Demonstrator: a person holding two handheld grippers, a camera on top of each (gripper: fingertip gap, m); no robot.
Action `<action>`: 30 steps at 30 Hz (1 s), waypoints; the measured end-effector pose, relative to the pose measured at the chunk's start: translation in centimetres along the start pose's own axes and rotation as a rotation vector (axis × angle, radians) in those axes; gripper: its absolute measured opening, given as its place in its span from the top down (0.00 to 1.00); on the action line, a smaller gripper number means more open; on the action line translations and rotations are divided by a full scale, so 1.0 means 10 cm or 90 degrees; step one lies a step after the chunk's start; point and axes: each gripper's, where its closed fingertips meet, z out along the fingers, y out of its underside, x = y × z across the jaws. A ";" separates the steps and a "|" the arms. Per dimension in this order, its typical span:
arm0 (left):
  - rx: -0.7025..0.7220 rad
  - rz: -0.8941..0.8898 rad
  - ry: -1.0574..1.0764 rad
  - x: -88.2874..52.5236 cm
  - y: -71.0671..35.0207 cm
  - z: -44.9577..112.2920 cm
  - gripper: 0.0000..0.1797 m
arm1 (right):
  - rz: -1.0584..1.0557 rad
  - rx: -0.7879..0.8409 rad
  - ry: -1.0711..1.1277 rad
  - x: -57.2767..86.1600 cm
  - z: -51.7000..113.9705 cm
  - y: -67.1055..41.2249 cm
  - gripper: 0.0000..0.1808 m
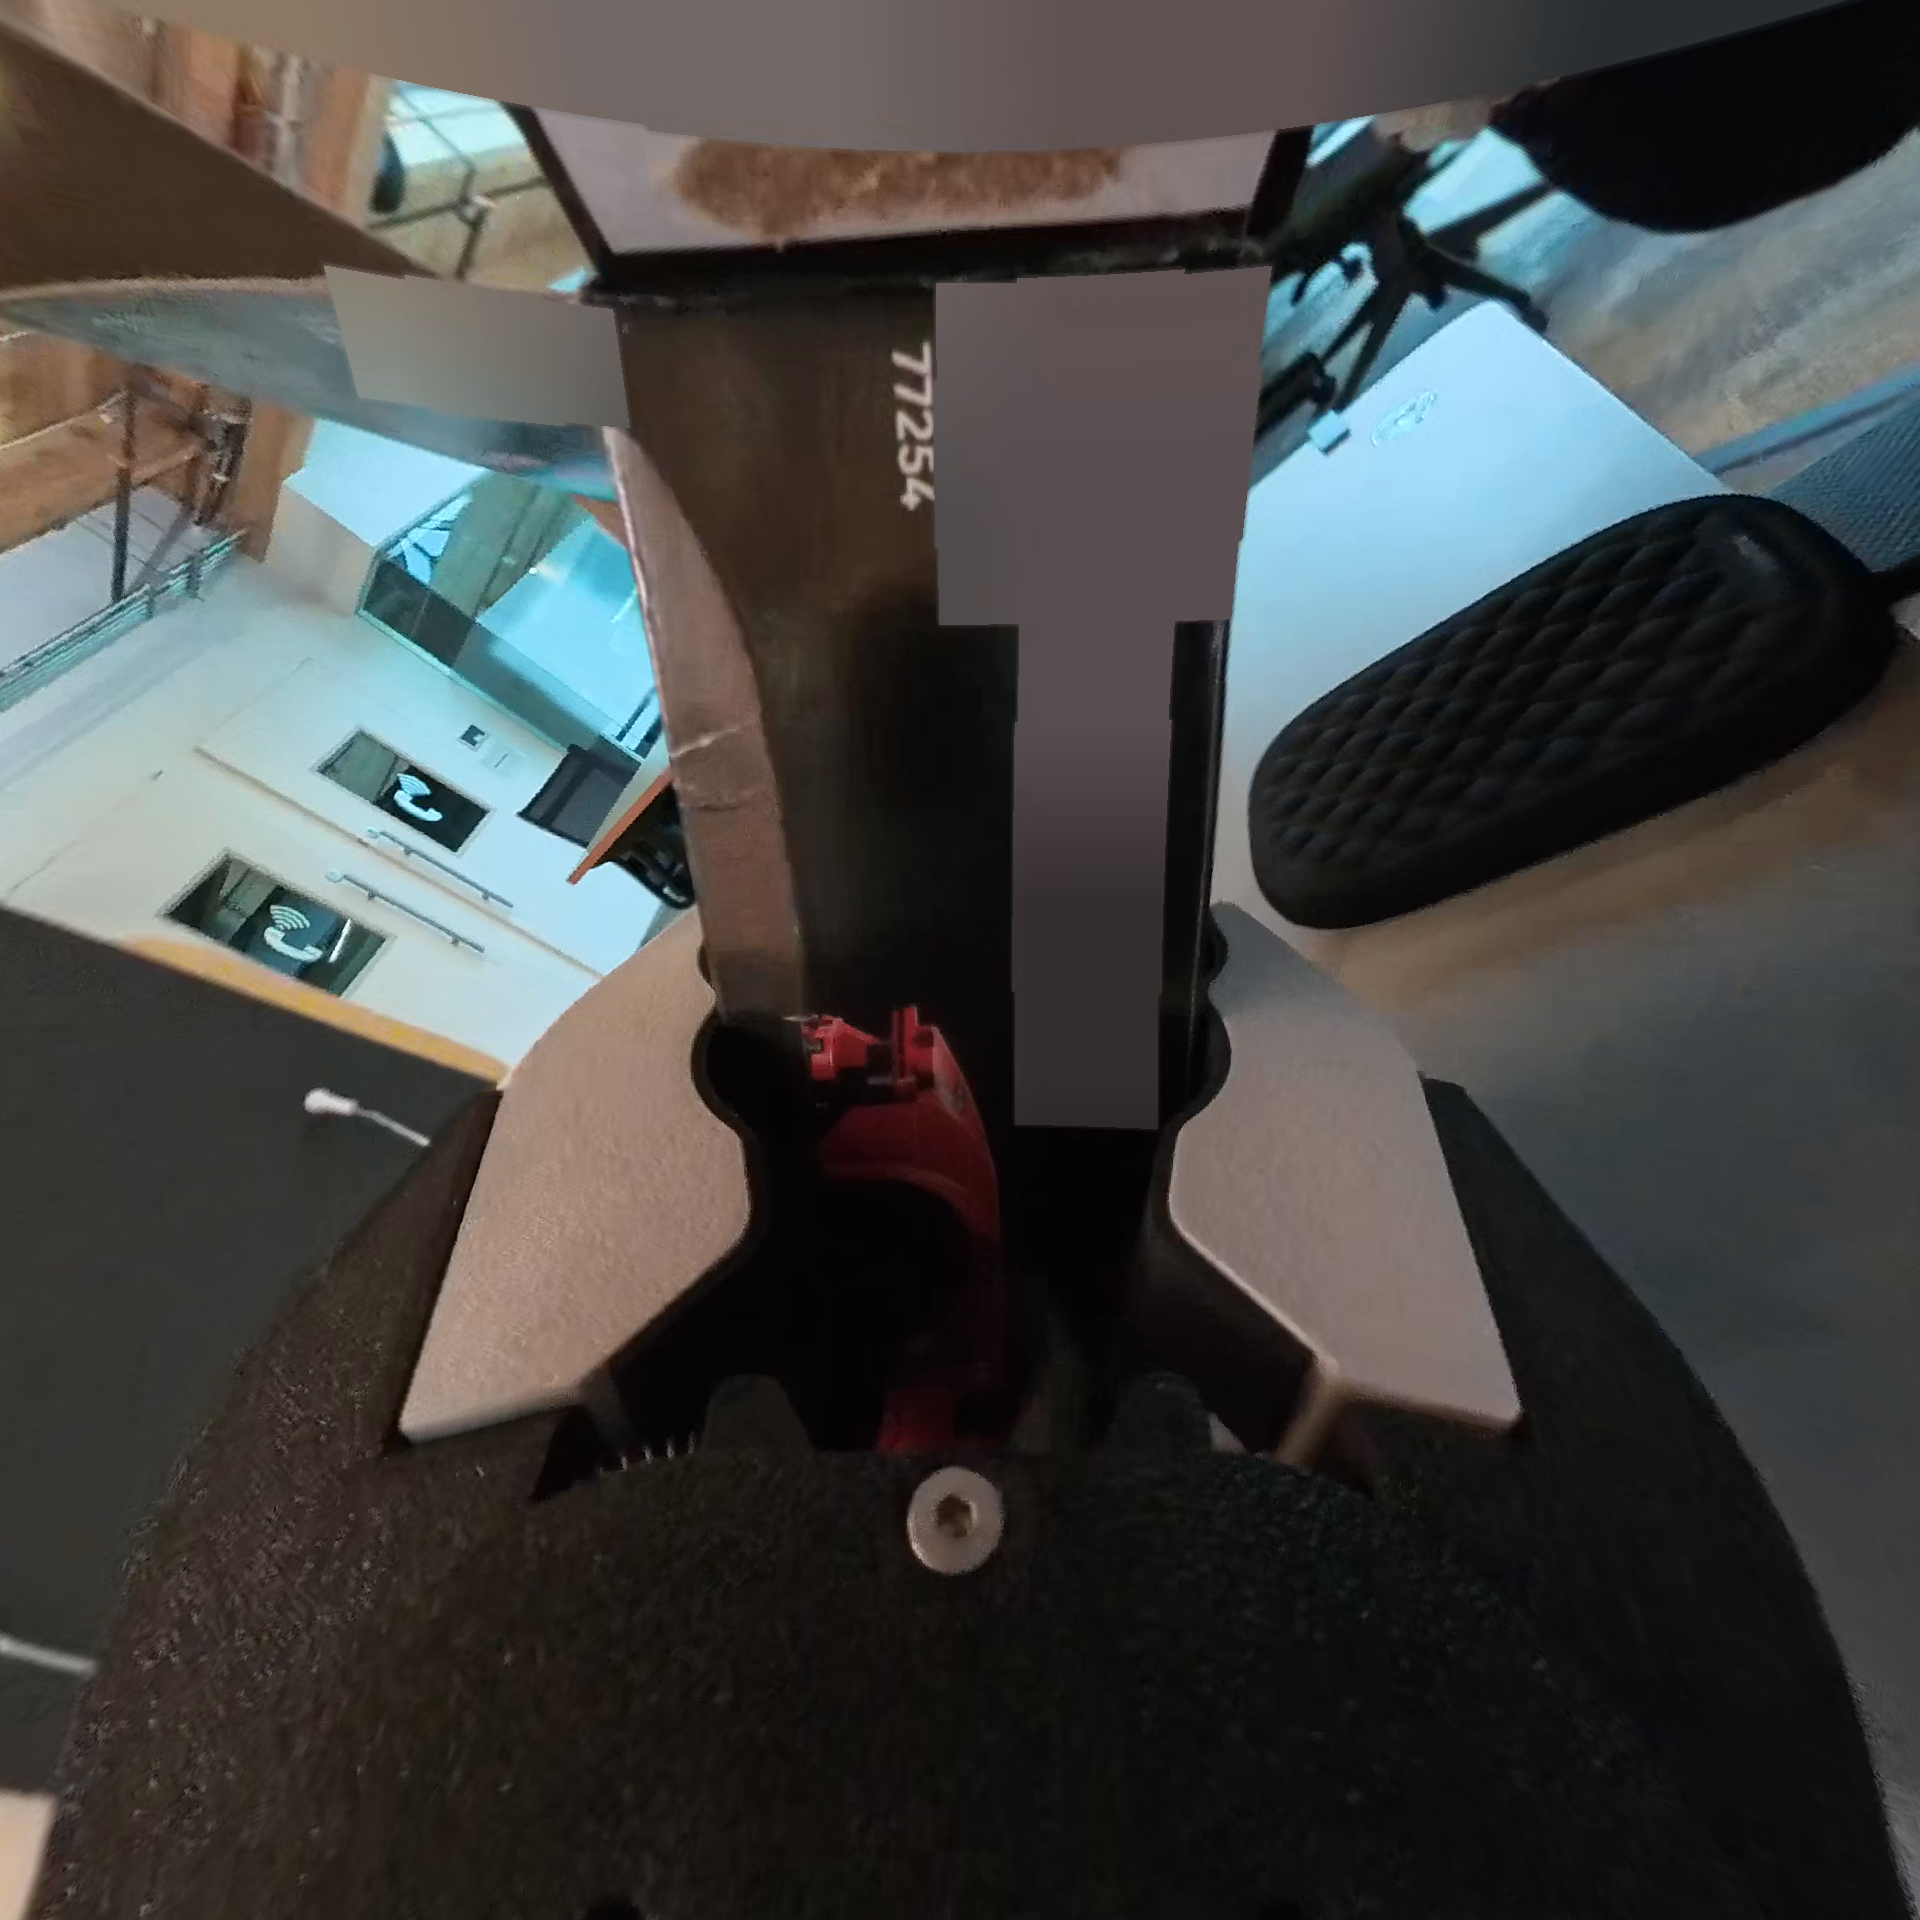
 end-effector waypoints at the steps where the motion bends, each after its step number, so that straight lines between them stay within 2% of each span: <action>1: 0.004 -0.014 -0.012 -0.01 0.02 -0.04 0.54 | 0.010 0.007 0.007 0.00 -0.04 -0.03 0.98; 2: 0.007 -0.023 -0.025 -0.01 0.03 -0.08 0.53 | 0.025 0.022 0.013 0.00 -0.08 -0.06 1.00; 7: 0.017 -0.021 -0.051 0.09 0.08 -0.22 0.54 | 0.145 0.035 0.056 -0.06 -0.14 0.03 0.99; 9: 0.027 -0.029 -0.060 0.07 0.10 -0.24 0.54 | 0.190 0.035 0.064 -0.11 -0.11 0.08 0.81; 10: 0.031 -0.030 -0.061 0.07 0.10 -0.25 0.54 | 0.205 0.050 0.072 -0.12 -0.10 0.07 0.79; 11: 0.032 -0.028 -0.059 0.08 0.10 -0.26 0.54 | 0.213 0.065 0.075 -0.13 -0.09 0.04 0.79; 12: 0.033 -0.030 -0.061 0.08 0.11 -0.26 0.54 | 0.214 0.079 0.071 -0.15 -0.10 0.01 0.98; 14: 0.037 -0.031 -0.063 0.08 0.10 -0.26 0.54 | 0.219 0.117 0.084 -0.15 -0.12 -0.08 1.00; 17: 0.040 -0.020 -0.066 0.11 0.09 -0.25 0.54 | 0.200 0.078 0.140 -0.13 -0.10 -0.05 1.00; 18: 0.040 -0.013 -0.067 0.13 0.09 -0.24 0.54 | 0.192 0.064 0.162 -0.13 -0.08 -0.04 0.95; 20: 0.041 -0.006 -0.079 0.15 0.07 -0.22 0.53 | 0.190 0.029 0.181 -0.18 -0.02 0.00 0.78; 23: 0.018 0.037 -0.100 0.28 0.05 -0.15 0.54 | 0.203 -0.024 0.196 -0.26 0.12 0.10 0.78; 29: -0.046 0.142 -0.136 0.63 -0.03 0.11 0.55 | 0.306 -0.127 0.164 -0.37 0.32 0.51 0.74; 30: -0.048 0.149 -0.134 0.66 -0.03 0.12 0.55 | 0.307 -0.132 0.165 -0.37 0.32 0.55 0.76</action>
